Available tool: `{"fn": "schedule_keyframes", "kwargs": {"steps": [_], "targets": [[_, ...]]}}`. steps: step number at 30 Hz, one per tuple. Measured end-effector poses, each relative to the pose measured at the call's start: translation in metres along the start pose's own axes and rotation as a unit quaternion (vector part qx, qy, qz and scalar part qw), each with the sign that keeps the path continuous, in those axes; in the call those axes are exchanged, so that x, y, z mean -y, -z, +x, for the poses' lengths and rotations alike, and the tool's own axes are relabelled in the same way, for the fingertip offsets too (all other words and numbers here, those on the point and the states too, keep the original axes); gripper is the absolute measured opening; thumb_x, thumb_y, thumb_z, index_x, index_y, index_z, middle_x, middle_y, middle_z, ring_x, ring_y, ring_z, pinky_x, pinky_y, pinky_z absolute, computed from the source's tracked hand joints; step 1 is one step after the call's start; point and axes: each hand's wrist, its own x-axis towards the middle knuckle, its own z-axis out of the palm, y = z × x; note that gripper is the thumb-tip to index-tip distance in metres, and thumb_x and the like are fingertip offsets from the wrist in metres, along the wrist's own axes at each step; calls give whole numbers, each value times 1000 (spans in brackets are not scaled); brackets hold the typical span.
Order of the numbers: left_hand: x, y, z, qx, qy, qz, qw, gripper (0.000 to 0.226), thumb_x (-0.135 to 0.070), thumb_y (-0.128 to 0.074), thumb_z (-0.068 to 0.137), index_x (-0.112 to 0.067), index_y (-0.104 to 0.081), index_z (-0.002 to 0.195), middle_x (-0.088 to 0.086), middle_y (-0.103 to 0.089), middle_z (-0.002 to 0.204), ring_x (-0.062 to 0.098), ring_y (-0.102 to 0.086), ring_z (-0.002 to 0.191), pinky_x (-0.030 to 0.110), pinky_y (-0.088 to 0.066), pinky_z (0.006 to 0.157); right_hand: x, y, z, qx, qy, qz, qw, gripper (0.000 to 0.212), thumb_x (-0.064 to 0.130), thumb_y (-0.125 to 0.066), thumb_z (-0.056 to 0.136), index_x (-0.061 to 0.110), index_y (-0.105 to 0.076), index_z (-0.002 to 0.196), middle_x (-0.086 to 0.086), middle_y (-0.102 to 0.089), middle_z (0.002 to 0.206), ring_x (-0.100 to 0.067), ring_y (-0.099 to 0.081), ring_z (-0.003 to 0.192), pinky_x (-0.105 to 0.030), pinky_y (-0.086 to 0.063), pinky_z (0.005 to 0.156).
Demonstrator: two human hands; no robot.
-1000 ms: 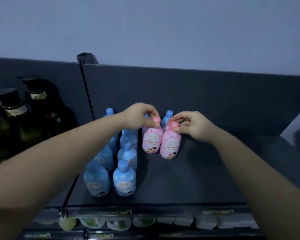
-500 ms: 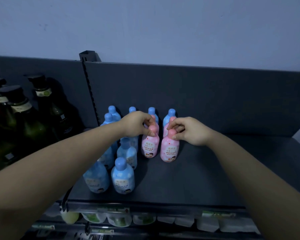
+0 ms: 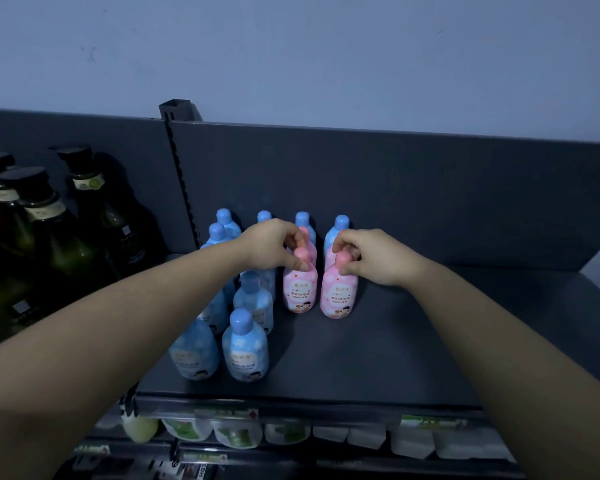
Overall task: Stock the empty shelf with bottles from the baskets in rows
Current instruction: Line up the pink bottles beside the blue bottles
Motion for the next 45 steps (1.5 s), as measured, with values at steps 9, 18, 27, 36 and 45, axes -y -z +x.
{"fn": "schedule_keyframes", "kwargs": {"steps": [9,18,27,36,45], "targets": [[-4,1,1,2,-7,16,1000,33,-37,-86,69,-18,-67,88,-7,-72,85,11,-66,83,31,-54,80,-1,13,2,29,-3,-95,995,21,23,-71,79,21,-68,100,2,-65,91,-17,-62,85,-42,-54,81],[-6,3,1,11,-9,19,1000,34,-37,-86,71,-17,-67,91,-6,-71,86,10,-66,83,29,-53,80,1,13,8,56,-18,-97,994,16,21,-62,82,33,-56,92,3,-60,92,-20,-61,85,-39,-54,79],[-3,4,3,13,-3,28,1000,35,-35,-86,71,-17,-67,94,-5,-71,89,13,-66,87,31,-53,82,-1,9,10,52,-26,-58,997,18,27,-72,80,30,-58,91,8,-62,92,-15,-61,83,-38,-54,78],[-4,3,0,8,-2,34,999,37,-35,-85,72,-18,-65,97,-5,-70,92,12,-65,87,33,-53,83,1,8,9,49,-13,-82,995,17,21,-61,87,31,-51,98,6,-54,102,-18,-57,92,-35,-50,82],[-6,-1,-6,0,-11,72,997,38,-36,-82,76,-16,-62,102,-5,-68,95,11,-63,85,29,-51,80,11,6,9,68,-19,-157,985,19,17,-53,91,16,-56,109,-5,-56,109,-24,-55,96,-39,-48,83]]}}
